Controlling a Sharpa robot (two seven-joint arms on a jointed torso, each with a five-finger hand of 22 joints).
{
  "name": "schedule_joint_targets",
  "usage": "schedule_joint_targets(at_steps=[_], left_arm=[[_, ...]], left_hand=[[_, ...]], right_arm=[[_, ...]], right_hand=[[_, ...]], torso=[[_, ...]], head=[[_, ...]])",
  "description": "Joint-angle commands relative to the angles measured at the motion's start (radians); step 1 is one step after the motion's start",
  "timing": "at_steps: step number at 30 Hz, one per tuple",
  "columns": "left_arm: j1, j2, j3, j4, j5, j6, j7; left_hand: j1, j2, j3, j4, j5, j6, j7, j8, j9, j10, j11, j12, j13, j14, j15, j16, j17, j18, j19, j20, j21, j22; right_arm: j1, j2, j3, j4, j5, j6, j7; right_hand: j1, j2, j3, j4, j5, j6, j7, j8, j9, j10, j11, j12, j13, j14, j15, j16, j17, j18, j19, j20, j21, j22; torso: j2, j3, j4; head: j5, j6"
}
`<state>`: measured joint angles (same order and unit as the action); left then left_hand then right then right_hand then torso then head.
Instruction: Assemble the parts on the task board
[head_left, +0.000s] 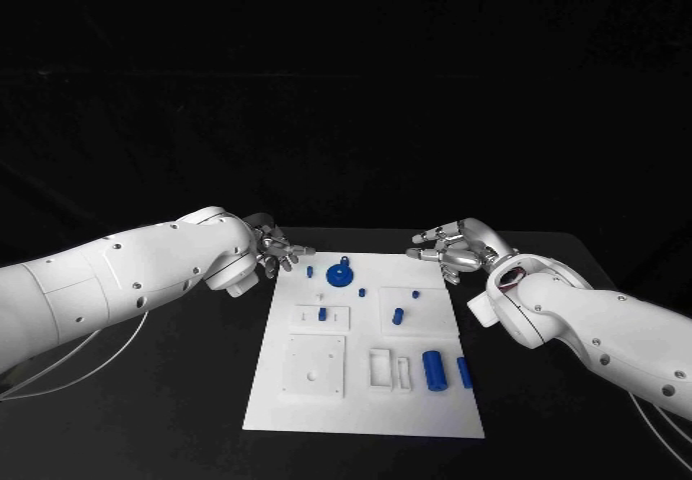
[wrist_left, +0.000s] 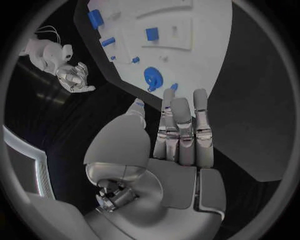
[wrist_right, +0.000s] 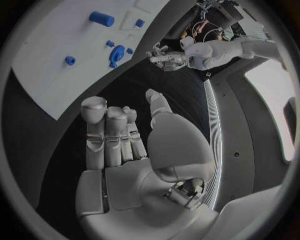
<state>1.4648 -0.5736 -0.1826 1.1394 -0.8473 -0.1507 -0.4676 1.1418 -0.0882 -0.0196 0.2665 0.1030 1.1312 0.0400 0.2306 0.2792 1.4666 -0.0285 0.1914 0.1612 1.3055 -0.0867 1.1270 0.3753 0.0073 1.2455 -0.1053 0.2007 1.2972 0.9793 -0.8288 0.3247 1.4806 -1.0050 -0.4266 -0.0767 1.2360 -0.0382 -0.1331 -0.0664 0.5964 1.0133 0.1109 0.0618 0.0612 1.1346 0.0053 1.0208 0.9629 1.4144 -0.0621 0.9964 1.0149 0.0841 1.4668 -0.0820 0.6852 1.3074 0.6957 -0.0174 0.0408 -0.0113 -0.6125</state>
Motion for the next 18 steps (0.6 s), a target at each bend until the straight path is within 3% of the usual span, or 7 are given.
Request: schedule_joint_targets(at_steps=[1,6,10,16,18], left_arm=[[0.007,0.027,0.001,-0.048,-0.009,0.084,0.0],[0.01,0.071,0.001,-0.128,-0.053,0.146,-0.004],[0.011,0.105,0.001,-0.188,-0.083,0.189,0.001],[0.011,0.144,0.0,-0.252,-0.105,0.264,0.011],[0.011,0.153,0.0,-0.264,-0.109,0.284,0.012]], left_hand=[[-0.015,-0.015,0.01,0.012,-0.009,-0.011,-0.002,0.026,0.019,0.023,0.001,0.011,0.011,0.002,0.0,0.01,0.003,-0.007,0.012,-0.002,-0.015,0.018],[-0.03,-0.003,0.01,0.01,-0.002,-0.035,-0.009,0.071,0.108,0.021,-0.005,0.05,0.037,0.002,-0.004,0.032,0.012,-0.007,0.022,-0.005,-0.02,0.03],[-0.034,0.011,0.003,0.002,0.011,-0.048,-0.011,0.081,0.163,0.008,-0.006,0.077,0.052,-0.001,-0.005,0.038,0.01,-0.007,0.02,-0.005,-0.016,0.03],[-0.04,0.043,-0.018,-0.029,0.026,-0.052,-0.01,0.073,0.193,-0.002,-0.005,0.088,0.057,-0.006,-0.004,0.04,0.007,-0.007,0.016,-0.004,-0.012,0.03],[-0.042,0.044,-0.02,-0.031,0.026,-0.056,-0.009,0.068,0.193,-0.005,-0.004,0.087,0.056,-0.006,-0.003,0.041,0.007,-0.007,0.015,-0.004,-0.012,0.03]], right_arm=[[-0.001,0.001,0.0,0.004,-0.005,-0.003,0.012],[0.0,0.002,0.0,0.009,-0.007,-0.004,0.012],[0.0,0.003,0.0,0.015,-0.009,-0.005,0.012],[0.0,0.003,0.0,0.024,-0.012,-0.006,0.012],[0.0,0.003,0.0,0.026,-0.013,-0.006,0.011]], right_hand=[[-0.004,0.0,0.014,-0.003,0.005,0.008,0.0,0.0,0.001,-0.006,0.002,-0.006,-0.003,-0.007,0.0,-0.006,-0.002,0.017,0.01,0.002,-0.007,0.077],[-0.004,0.0,0.014,-0.003,0.005,0.008,0.0,0.0,0.001,-0.006,0.002,-0.006,-0.003,-0.007,0.0,-0.006,-0.002,0.017,0.01,0.002,-0.007,0.077],[-0.006,0.0,0.015,-0.002,0.005,0.008,0.0,0.001,0.001,-0.007,0.002,-0.006,-0.004,-0.007,0.0,-0.007,-0.004,0.017,0.01,0.002,-0.009,0.077],[-0.006,0.0,0.015,-0.002,0.005,0.008,0.0,0.001,0.001,-0.007,0.002,-0.006,-0.004,-0.007,0.0,-0.007,-0.004,0.017,0.01,0.002,-0.009,0.077],[-0.006,0.0,0.015,-0.002,0.005,0.008,0.0,0.001,0.001,-0.007,0.002,-0.006,-0.004,-0.007,0.0,-0.007,-0.004,0.017,0.01,0.002,-0.009,0.077]], torso=[[0.007,-0.0002,-0.0016],[0.017,-0.0009,-0.0061],[0.024,-0.0004,-0.0087],[0.036,0.0003,-0.0114],[0.039,-0.0002,-0.0128]], head=[[0.004,0.004],[0.012,0.012],[0.017,0.017],[0.018,0.023],[0.02,0.025]])
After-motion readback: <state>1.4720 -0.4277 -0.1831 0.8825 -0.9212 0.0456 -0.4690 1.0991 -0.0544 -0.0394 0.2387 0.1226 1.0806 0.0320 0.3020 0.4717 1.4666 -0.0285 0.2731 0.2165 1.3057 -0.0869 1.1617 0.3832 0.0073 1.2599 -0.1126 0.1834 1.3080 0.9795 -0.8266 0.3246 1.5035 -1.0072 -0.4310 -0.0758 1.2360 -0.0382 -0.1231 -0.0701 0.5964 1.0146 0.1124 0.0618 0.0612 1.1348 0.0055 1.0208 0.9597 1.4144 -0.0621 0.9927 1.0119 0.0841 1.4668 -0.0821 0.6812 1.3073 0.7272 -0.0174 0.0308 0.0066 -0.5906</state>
